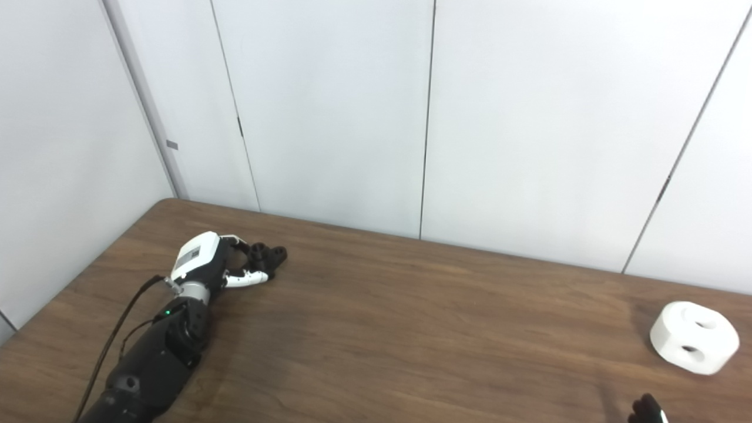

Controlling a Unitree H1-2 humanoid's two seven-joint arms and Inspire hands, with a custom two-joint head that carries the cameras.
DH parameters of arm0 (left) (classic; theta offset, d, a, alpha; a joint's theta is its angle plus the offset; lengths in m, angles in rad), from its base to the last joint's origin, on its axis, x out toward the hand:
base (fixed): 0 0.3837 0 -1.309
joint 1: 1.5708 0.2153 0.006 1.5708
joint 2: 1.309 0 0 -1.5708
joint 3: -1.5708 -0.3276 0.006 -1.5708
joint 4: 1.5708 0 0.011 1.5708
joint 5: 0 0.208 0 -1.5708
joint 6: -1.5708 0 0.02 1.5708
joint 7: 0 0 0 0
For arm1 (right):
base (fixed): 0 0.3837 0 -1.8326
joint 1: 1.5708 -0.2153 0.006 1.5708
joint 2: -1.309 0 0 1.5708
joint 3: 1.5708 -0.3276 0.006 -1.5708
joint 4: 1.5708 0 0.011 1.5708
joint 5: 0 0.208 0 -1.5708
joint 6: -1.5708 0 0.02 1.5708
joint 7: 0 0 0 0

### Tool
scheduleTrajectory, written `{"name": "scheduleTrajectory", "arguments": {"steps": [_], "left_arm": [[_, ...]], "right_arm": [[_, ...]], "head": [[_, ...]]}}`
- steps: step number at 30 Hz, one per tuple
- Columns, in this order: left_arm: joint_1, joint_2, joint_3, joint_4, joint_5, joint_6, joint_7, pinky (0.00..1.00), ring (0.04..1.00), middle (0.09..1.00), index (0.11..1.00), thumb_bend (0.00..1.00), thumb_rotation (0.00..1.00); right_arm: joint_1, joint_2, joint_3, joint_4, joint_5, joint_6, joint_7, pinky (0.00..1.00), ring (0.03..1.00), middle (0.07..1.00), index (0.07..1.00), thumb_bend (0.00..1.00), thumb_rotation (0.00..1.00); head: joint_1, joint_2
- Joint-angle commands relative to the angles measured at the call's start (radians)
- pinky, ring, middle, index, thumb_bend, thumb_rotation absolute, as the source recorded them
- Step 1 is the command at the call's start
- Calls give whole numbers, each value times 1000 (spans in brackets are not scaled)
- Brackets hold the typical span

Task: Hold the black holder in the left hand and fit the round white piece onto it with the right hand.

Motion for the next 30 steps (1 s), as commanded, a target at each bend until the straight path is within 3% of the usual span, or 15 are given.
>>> {"name": "scheduleTrajectory", "arguments": {"steps": [1,10,17,18,20,26,30], "left_arm": [[-16,31,-6,-19,10,18,-8,895,895,823,659,812,306],[-1,36,-12,-31,1,25,-20,895,885,830,647,808,278],[0,30,4,-22,-25,11,-9,876,884,826,571,795,202],[0,27,9,-22,-33,10,-8,869,884,824,530,663,139],[-3,23,15,-19,-45,11,-10,846,877,815,495,553,79],[-12,22,14,-3,-64,0,-19,762,836,781,484,521,47],[-15,22,12,-2,-72,-4,-32,761,837,784,484,519,44]], "right_arm": [[26,2,-1,-18,6,21,-4,1000,1000,1000,1000,658,1000],[28,2,-1,-20,1,17,-9,1000,1000,1000,1000,649,1000],[31,-3,0,-24,4,18,-4,1000,1000,1000,1000,626,1000],[31,-3,-1,-26,3,21,-6,1000,1000,1000,1000,624,1000],[32,-2,-2,-29,5,25,-8,1000,1000,1000,1000,637,1000],[33,-3,-6,-34,-2,22,-12,1000,1000,1000,1000,638,1000],[33,-6,-10,-37,-9,15,-15,1000,1000,1000,1000,637,1000]], "head": [[2,4],[3,7],[3,12],[3,12],[3,12],[-3,19],[-7,21]]}}
